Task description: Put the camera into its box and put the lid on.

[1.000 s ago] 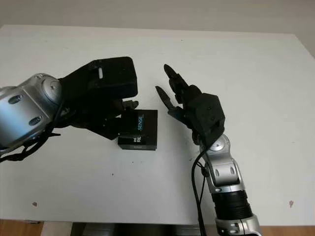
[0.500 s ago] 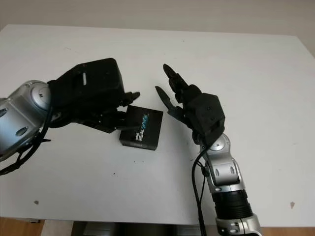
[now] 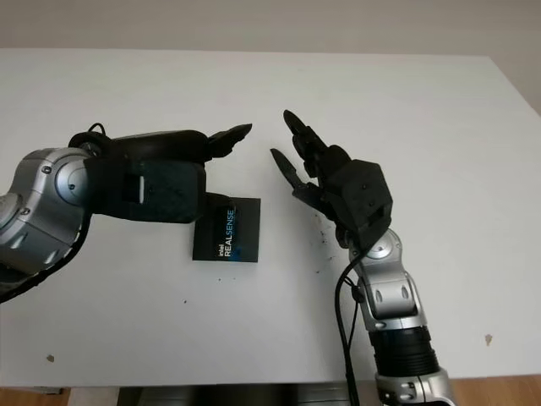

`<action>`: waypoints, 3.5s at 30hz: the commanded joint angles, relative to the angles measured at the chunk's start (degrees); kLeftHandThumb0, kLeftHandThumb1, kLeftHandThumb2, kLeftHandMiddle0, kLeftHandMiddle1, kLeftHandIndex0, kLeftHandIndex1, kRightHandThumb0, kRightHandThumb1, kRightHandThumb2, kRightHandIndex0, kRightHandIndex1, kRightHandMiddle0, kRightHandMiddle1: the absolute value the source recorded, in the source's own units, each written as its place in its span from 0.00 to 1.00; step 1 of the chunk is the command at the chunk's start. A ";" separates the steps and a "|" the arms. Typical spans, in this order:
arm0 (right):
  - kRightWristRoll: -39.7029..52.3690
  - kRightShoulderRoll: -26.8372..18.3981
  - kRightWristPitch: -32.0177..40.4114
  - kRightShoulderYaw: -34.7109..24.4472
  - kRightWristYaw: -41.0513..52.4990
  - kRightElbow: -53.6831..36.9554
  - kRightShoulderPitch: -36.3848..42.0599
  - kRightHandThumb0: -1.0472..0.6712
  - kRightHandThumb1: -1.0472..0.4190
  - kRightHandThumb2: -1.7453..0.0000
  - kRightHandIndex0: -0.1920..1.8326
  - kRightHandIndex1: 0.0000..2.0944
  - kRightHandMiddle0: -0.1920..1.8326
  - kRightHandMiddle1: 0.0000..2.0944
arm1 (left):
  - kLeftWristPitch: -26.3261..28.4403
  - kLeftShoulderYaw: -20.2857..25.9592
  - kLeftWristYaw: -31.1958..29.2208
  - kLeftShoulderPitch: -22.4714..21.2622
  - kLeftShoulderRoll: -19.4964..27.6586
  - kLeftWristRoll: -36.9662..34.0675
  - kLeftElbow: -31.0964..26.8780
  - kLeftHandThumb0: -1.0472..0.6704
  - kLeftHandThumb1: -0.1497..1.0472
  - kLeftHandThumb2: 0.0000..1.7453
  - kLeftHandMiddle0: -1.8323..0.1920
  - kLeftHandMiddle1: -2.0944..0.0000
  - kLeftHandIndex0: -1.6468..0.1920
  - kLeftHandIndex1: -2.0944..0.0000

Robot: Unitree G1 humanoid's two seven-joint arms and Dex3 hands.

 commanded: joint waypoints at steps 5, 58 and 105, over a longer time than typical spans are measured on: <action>0.28 -0.12 -0.08 -0.14 -0.07 -0.45 0.22 0.21 0.00 0.74 0.13 0.02 0.15 0.03 | -11.84 4.78 4.16 4.83 0.08 9.09 1.42 0.29 1.00 0.21 1.00 1.00 1.00 1.00; 8.41 -1.55 -4.52 -9.15 -2.30 -1.68 -2.30 0.24 0.00 0.69 0.09 0.01 0.12 0.00 | -54.19 36.98 16.82 43.19 -4.06 9.63 1.14 0.01 0.96 0.03 1.00 1.00 1.00 1.00; 8.96 -1.33 -3.86 -9.98 -4.64 -2.82 -2.61 0.26 0.00 0.69 0.08 0.02 0.11 0.00 | -53.46 29.85 37.98 45.46 -14.14 30.51 9.35 0.07 0.96 0.04 0.88 0.94 0.93 0.96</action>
